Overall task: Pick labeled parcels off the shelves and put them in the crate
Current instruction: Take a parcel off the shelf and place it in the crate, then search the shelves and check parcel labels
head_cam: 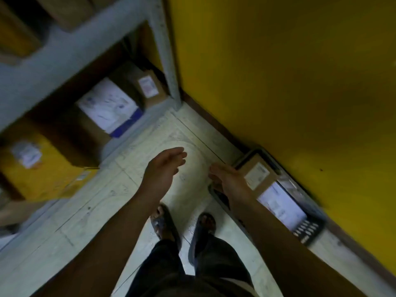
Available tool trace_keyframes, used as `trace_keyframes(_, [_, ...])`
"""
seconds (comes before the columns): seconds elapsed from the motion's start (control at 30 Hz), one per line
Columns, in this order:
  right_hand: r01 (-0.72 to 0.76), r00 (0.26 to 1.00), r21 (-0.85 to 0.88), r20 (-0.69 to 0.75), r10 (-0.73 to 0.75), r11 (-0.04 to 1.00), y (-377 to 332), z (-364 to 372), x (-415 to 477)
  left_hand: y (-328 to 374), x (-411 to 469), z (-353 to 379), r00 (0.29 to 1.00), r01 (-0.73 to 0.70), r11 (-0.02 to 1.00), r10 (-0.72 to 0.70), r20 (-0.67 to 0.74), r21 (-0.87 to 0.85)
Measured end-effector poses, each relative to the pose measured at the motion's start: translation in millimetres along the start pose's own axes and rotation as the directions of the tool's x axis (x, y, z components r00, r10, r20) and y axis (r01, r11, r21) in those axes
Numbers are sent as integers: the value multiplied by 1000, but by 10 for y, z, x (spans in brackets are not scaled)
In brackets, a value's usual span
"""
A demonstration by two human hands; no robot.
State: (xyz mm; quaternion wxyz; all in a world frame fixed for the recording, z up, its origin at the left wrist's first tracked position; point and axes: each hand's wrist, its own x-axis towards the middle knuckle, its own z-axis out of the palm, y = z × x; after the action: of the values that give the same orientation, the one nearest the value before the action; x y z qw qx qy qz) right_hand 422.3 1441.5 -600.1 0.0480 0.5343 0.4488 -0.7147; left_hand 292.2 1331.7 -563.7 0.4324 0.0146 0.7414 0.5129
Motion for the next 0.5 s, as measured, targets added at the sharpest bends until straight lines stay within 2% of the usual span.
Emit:
trace_keyframes(0.2, [184,970,-142,188,-157,973,-610,993,-552,484,-679,-1034,961,-200,977,182,-210,-68])
trace_keyframes(0.37, [294,931,-189,277,-237,937,-924,1748,-1056,674,-1200,-1731,904,-300,948,248,-349,-103])
trace_keyframes(0.5, [365,887,-183,367,-281,913,-1227,2336,-1488,874,-1566,-2303,852,-403,892,284,-440,-205])
